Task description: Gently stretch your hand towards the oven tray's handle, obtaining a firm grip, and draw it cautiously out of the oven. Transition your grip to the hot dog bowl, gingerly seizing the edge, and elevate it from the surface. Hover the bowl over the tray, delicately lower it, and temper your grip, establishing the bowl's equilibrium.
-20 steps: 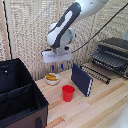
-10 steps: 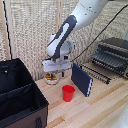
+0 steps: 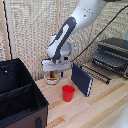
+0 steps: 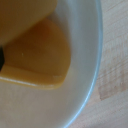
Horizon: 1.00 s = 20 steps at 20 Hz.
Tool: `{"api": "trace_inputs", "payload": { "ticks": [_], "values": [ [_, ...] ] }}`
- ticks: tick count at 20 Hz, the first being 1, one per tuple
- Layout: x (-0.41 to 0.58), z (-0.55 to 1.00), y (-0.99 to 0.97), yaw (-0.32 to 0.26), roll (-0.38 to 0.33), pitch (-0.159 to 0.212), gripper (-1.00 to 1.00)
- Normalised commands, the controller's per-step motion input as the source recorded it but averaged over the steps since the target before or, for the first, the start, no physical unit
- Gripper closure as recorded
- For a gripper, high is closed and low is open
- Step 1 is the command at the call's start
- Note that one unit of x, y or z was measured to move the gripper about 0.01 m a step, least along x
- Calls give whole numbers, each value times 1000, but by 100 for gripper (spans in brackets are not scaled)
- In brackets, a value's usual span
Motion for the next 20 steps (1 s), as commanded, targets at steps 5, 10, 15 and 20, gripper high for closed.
{"api": "trace_inputs", "payload": {
  "ticks": [5,10,15,20],
  "values": [
    [-102,-85,-1,-110,0,41,100],
    [-46,-24,0,-105,0,73,100],
    [0,0,-5,-93,0,62,100],
    [0,0,-25,-81,0,51,100]
  ]
}}
